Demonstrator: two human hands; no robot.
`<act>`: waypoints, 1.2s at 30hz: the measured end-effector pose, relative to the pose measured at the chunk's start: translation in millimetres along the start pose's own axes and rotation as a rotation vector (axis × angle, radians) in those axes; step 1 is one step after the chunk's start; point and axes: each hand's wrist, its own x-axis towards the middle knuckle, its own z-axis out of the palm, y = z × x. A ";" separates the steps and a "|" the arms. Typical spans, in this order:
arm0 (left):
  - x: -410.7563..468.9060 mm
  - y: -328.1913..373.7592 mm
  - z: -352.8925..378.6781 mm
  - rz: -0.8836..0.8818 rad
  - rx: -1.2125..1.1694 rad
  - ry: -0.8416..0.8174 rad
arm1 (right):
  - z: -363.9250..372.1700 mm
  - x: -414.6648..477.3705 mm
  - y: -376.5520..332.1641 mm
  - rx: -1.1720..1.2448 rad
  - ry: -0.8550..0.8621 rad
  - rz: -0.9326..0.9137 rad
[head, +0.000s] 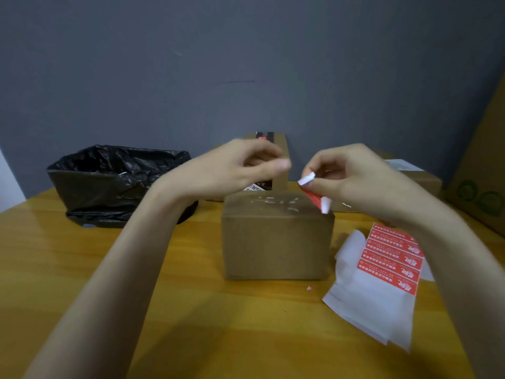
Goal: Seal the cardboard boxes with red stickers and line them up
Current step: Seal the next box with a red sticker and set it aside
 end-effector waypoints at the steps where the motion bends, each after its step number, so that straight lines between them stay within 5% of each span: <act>1: 1.0 6.5 3.7 0.029 -0.017 0.080 | 3.9 4.3 -2.6 -0.070 0.007 0.026; 6: 3.7 18.7 17.2 0.059 0.101 0.330 | 15.5 16.5 -10.5 -0.213 0.006 0.080; 19: -1.3 20.5 7.7 0.045 -0.074 0.161 | 16.3 16.1 -9.0 -0.114 0.040 0.043; 25: -1.1 12.0 3.8 -0.008 -0.169 0.210 | 11.4 14.7 -6.2 0.137 -0.095 0.043; 36: -2.3 28.2 13.2 0.179 0.313 0.454 | 5.8 21.5 12.1 0.341 -0.049 0.015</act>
